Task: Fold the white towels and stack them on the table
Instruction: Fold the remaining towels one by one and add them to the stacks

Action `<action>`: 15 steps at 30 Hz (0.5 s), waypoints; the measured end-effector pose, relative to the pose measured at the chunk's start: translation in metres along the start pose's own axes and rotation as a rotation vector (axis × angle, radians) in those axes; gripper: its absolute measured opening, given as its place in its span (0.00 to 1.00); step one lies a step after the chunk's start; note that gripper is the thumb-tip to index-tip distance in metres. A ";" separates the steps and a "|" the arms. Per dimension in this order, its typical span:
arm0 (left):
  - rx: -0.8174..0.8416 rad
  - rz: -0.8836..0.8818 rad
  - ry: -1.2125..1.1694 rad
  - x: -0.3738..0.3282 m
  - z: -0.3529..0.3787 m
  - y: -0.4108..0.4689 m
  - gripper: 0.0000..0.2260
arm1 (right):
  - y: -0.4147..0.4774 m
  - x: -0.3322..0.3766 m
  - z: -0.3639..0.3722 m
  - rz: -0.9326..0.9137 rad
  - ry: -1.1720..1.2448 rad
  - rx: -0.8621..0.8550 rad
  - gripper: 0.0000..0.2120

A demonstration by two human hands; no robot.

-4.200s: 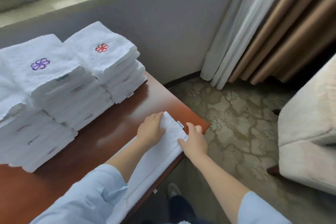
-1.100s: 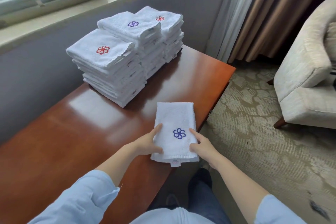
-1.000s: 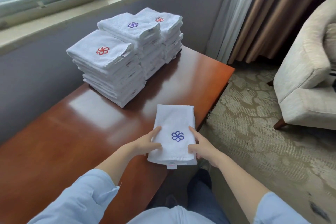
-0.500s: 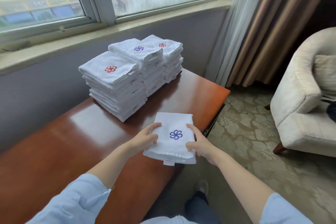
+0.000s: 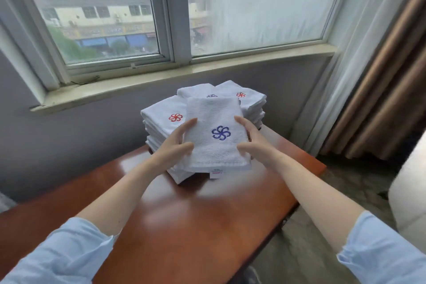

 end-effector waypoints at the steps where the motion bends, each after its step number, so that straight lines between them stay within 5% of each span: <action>1: -0.036 -0.010 0.005 -0.002 -0.010 0.005 0.33 | 0.014 0.011 0.000 -0.025 -0.011 0.030 0.42; 15: -0.438 -0.164 0.260 -0.011 -0.071 0.085 0.42 | 0.210 0.117 0.002 -0.138 -0.294 0.446 0.44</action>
Point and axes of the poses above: each hand's wrist, its own y-axis towards the middle knuckle, its own z-axis out of the palm, x = y × z, the point moved 1 cm from there along y, towards the middle knuckle, and after that the axes turned 7 degrees about z, right-handed, at the moved point
